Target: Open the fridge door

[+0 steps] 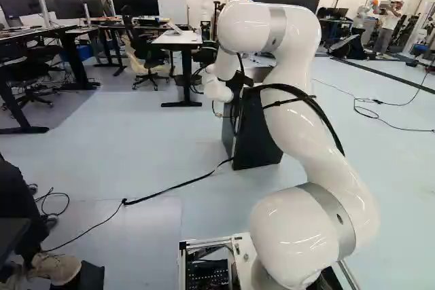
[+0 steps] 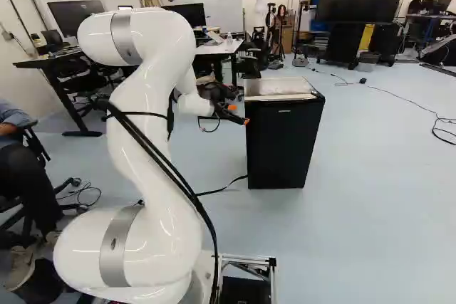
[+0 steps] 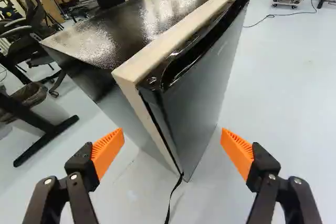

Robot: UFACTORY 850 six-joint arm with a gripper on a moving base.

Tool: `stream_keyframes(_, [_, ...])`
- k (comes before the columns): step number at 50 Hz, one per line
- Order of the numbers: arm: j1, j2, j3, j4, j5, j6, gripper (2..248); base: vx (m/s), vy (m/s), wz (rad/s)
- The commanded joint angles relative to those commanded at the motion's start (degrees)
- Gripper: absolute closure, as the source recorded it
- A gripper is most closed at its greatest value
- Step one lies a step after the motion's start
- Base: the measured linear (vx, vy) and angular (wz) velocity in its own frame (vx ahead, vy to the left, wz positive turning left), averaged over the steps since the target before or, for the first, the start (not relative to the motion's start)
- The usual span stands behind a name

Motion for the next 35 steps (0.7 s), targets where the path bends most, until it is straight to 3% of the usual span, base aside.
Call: stream_keyframes(35, [-2.21,-0.63,-0.99,0.00,0.00,0.00,3,0.000,0.000,0.000])
